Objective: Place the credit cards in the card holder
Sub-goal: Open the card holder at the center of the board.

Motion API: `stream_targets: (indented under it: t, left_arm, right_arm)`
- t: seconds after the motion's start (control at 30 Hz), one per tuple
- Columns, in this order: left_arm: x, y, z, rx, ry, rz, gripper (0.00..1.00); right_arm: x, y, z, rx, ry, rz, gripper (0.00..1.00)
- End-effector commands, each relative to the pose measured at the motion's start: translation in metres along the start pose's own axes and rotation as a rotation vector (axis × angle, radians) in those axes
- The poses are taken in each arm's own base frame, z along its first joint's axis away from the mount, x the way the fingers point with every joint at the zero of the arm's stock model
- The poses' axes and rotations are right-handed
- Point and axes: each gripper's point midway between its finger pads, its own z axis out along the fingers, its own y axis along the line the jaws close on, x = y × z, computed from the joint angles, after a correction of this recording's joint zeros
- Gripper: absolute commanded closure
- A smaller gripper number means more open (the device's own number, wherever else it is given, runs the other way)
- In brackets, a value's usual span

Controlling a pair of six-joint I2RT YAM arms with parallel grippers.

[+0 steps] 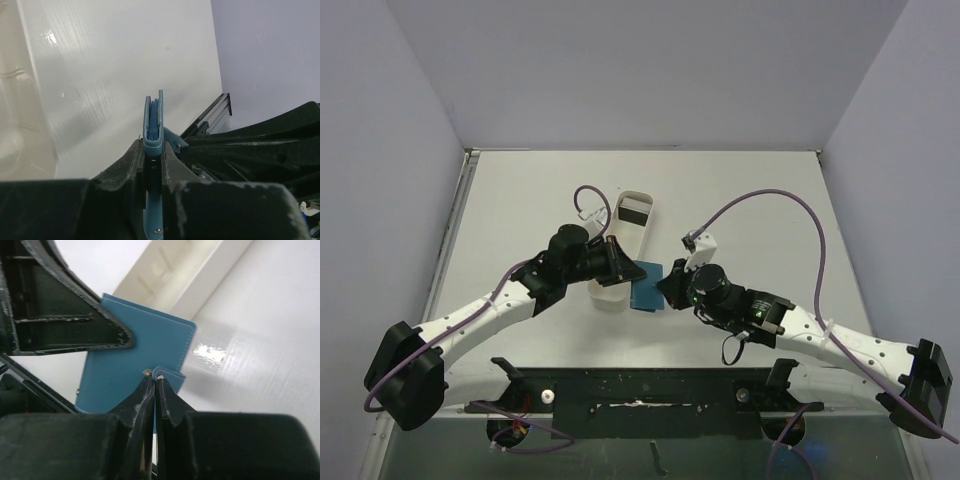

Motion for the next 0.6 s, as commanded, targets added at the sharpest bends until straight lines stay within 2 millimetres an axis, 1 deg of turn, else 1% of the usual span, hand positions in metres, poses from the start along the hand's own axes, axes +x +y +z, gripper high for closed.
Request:
stream_targets:
  t: [0.0, 0.13, 0.4, 0.43, 0.5, 0.57]
  left_arm:
    - [-0.018, -0.014, -0.006, 0.014, -0.059, 0.033, 1.00]
    - [-0.014, -0.010, -0.006, 0.005, -0.053, 0.041, 1.00]
    - [-0.012, -0.016, -0.006, 0.066, -0.057, 0.027, 1.00]
    - [-0.010, -0.015, -0.004, 0.066, -0.053, 0.023, 0.98]
    - [-0.007, -0.008, -0.001, 0.032, -0.054, 0.037, 0.90]
    - [-0.001, -0.001, 0.005, -0.003, -0.043, 0.057, 0.88]
  right_arm:
    - [-0.007, -0.031, -0.010, 0.115, -0.054, 0.039, 1.00]
    - [-0.009, -0.039, -0.016, 0.123, -0.068, 0.069, 1.00]
    - [-0.005, -0.033, -0.019, 0.093, -0.047, 0.108, 1.00]
    - [-0.003, -0.034, -0.020, 0.088, -0.042, 0.112, 1.00]
    - [0.003, -0.034, -0.022, 0.076, -0.026, 0.114, 1.00]
    - [0.014, -0.038, -0.022, 0.081, 0.004, 0.118, 1.00]
